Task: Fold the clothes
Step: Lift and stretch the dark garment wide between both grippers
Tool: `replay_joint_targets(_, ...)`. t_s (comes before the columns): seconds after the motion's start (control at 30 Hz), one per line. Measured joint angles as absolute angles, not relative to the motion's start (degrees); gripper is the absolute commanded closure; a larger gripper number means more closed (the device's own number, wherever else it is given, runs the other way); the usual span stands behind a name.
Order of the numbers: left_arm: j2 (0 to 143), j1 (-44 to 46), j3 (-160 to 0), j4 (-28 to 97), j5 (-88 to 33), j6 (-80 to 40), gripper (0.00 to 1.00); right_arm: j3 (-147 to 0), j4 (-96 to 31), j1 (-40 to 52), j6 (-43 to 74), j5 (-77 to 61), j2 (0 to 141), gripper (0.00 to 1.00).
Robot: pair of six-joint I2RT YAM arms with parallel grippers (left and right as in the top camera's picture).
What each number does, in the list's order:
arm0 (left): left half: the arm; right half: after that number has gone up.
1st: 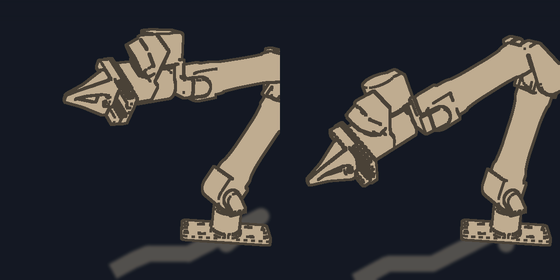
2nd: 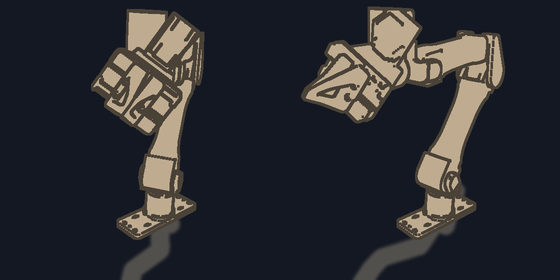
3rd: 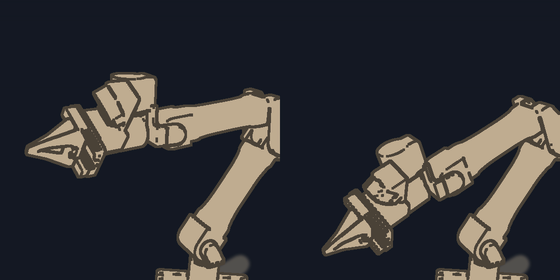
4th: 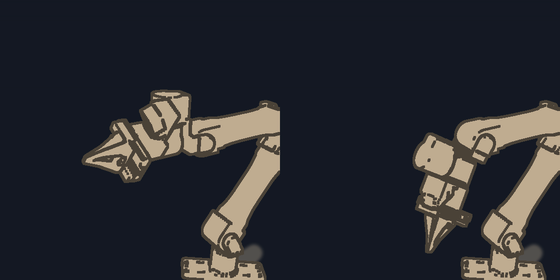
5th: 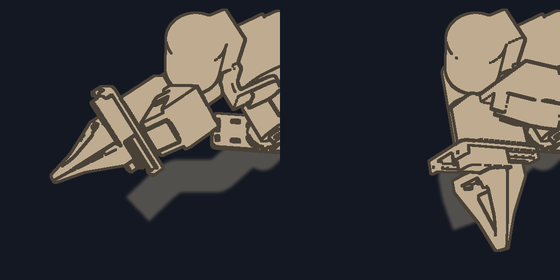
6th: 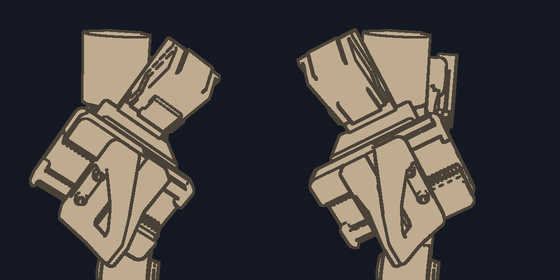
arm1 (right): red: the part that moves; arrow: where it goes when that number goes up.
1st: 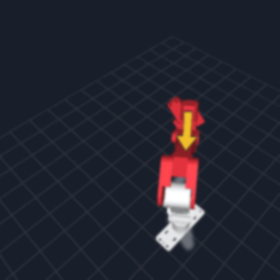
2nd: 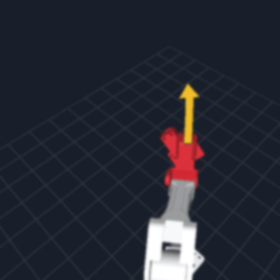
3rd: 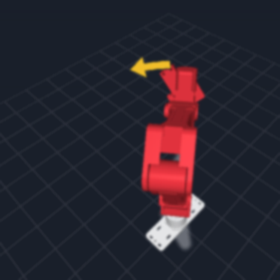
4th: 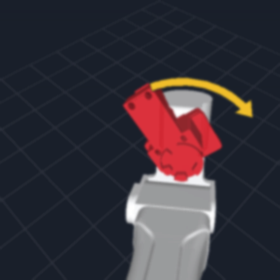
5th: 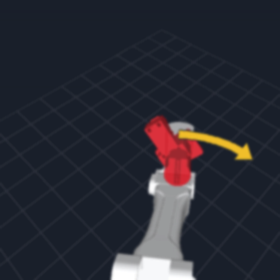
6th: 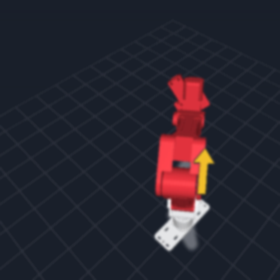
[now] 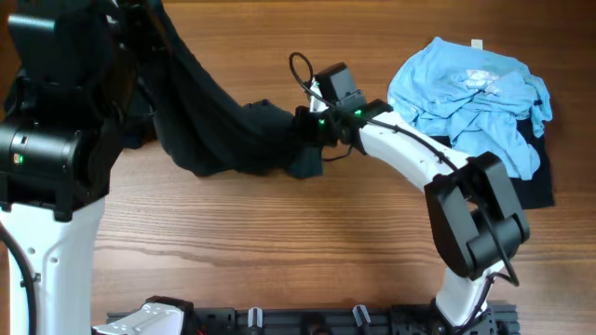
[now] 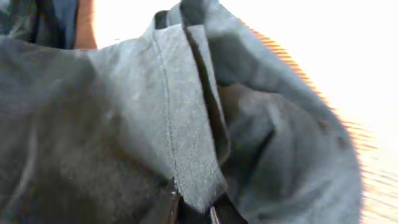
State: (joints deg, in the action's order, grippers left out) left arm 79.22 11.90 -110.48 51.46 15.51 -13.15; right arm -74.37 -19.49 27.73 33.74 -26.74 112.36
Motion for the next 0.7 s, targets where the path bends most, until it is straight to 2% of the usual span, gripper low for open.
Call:
replay_joint_targets(0.33, 79.22, 11.90, -110.48, 51.48, 15.53, -13.15, 0.96, -83.05, -34.68, 18.81, 22.48, -26.04, 111.20, 0.96)
replay_joint_targets(0.5, 79.22, 11.90, -110.48, 50.30, 15.51, -13.15, 0.96, -98.10, -52.05, 14.20, 15.70, -19.79, 104.36, 0.95)
replay_joint_targets(0.7, 78.63, 14.15, -110.48, 48.29, 15.55, -13.15, 0.96, -107.94, -61.14, 10.04, 13.13, -16.82, 91.59, 0.96)
